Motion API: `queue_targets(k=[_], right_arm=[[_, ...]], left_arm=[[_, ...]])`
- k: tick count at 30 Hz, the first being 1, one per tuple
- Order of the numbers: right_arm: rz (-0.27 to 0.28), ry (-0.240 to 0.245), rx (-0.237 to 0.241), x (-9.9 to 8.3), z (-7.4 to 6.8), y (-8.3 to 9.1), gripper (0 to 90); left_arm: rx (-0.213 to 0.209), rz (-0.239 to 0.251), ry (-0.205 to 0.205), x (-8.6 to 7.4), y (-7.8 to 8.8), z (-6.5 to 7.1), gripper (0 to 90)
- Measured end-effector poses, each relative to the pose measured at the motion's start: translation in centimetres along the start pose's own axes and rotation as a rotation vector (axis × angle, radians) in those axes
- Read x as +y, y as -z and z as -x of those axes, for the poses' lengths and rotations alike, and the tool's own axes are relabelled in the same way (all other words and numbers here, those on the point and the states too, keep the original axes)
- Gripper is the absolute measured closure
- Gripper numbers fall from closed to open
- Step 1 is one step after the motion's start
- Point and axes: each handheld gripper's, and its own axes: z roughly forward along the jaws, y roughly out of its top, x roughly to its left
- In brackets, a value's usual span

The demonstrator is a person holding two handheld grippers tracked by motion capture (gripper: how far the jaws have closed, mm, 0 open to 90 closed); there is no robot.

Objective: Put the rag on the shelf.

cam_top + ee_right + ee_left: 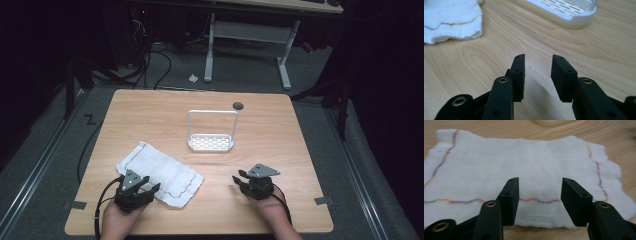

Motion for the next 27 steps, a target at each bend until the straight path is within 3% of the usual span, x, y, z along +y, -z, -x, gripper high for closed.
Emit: queue_targets(k=[5, 7, 8, 10, 12, 14, 15, 18, 20, 27], right_arm=[[0.0, -0.037, 0.034, 0.4, 0.0, -0.2, 63.6], [0.012, -0.023, 0.038, 0.6, -0.2, -0.2, 61.6], [0.012, -0.028, 0.05, 0.9, -0.6, -0.4, 62.6], [0.016, -0.032, 0.054, 0.9, -0.7, -0.4, 66.0], [0.017, 0.015, 0.065, 1.8, -1.8, -1.0, 71.6], [0.016, 0.019, 0.084, 2.2, -2.0, -1.2, 73.6], [0.014, 0.032, 0.1, 3.1, -2.6, -2.0, 78.3], [0.002, 0.039, 0.121, 3.9, -3.1, -2.9, 81.9], [-0.025, 0.068, 0.142, 5.3, -4.2, -4.9, 88.0], [-0.086, 0.119, 0.169, 6.4, -5.8, -7.9, 90.0]], left_arm=[[-0.03, 0.001, 0.002, 0.0, -0.3, 0.5, 49.0], [-0.021, 0.006, -0.008, 0.1, -0.3, 0.8, 49.5], [-0.008, 0.0, -0.023, 0.2, -0.4, 1.1, 49.6], [-0.022, 0.0, -0.016, 0.2, -0.6, 1.4, 49.9], [-0.053, -0.003, 0.002, 0.3, -0.9, 1.5, 50.9], [-0.064, -0.001, 0.013, 0.3, -1.1, 1.5, 51.8], [-0.085, -0.015, 0.022, 0.3, -1.5, 1.6, 52.5], [-0.083, -0.035, 0.014, 0.2, -1.8, 1.7, 54.2], [-0.083, -0.055, 0.014, -0.1, -2.1, 1.7, 60.5], [-0.083, -0.066, 0.017, -0.2, -2.2, 1.4, 66.9]])
